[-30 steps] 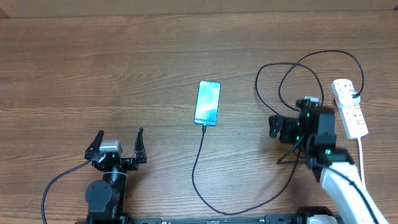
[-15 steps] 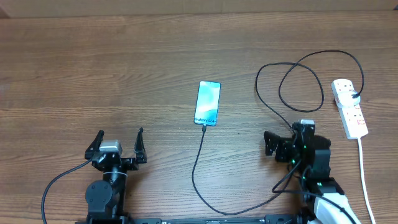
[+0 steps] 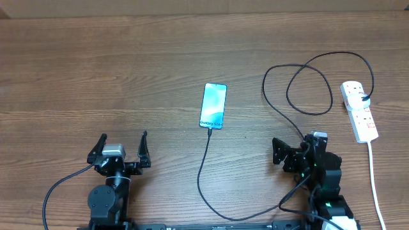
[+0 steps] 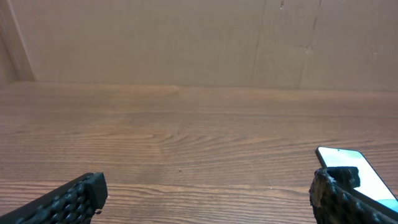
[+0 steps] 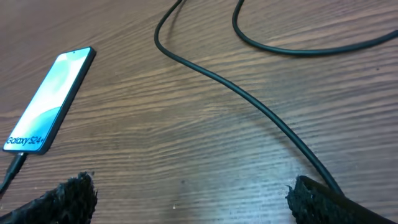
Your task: Plug charger to phone and switch on socket
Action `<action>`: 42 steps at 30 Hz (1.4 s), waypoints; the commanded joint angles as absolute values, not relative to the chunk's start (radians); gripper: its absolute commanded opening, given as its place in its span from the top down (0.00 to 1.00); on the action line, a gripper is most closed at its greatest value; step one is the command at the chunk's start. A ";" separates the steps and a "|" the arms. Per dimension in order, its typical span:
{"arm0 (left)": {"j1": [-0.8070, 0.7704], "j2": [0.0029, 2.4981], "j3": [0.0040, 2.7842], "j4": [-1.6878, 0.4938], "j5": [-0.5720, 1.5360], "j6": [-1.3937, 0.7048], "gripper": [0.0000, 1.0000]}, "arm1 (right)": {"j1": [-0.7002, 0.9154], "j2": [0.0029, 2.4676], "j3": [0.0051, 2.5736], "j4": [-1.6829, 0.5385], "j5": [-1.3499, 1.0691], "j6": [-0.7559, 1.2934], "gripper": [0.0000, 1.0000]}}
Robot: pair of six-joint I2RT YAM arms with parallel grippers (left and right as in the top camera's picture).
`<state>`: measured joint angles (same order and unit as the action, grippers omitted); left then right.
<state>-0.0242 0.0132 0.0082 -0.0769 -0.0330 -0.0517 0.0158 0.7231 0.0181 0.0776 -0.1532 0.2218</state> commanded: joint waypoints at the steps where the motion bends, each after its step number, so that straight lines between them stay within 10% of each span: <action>1: -0.017 0.004 0.005 -0.076 -0.025 -0.041 0.00 | 0.023 0.640 0.007 0.027 -0.160 0.236 0.00; 23: -0.017 0.004 0.005 -0.076 -0.026 -0.041 0.00 | 0.055 0.000 0.007 -0.072 -0.196 0.236 0.00; 42: -0.017 0.004 0.005 -0.076 -0.026 -0.041 0.00 | 0.060 0.002 0.008 -0.069 -0.178 0.242 0.00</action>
